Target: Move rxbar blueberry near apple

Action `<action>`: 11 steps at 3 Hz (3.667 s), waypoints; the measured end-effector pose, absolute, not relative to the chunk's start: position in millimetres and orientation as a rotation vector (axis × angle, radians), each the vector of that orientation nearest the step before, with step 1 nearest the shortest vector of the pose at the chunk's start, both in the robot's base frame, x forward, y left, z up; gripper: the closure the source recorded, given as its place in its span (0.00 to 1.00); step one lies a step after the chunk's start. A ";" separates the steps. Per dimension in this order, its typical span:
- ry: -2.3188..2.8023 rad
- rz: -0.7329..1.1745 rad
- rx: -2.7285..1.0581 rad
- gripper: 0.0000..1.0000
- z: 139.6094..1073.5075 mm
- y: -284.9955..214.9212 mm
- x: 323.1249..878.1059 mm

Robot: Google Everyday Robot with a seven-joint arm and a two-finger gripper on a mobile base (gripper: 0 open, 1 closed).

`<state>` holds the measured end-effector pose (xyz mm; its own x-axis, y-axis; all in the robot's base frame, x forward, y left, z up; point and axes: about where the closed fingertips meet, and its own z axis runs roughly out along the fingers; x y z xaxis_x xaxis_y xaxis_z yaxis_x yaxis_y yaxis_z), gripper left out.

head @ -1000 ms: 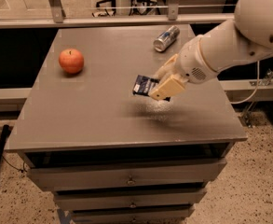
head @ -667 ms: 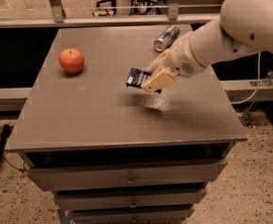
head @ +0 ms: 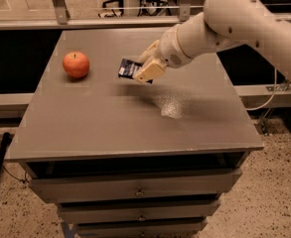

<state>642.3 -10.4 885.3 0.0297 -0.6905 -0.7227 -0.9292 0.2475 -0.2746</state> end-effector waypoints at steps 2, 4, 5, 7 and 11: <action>1.648 0.433 -1.565 1.00 873.5 44.1 674.0; 1.619 0.538 -1.655 0.82 850.4 94.9 679.6; 1.619 0.559 -1.675 0.59 844.1 106.3 681.0; 1.617 0.575 -1.694 0.12 838.4 115.9 681.9; 1.642 0.630 -1.388 0.00 877.6 6.5 655.3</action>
Offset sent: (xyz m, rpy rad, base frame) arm 0.0448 0.0901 -0.0191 0.0357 0.0039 0.1535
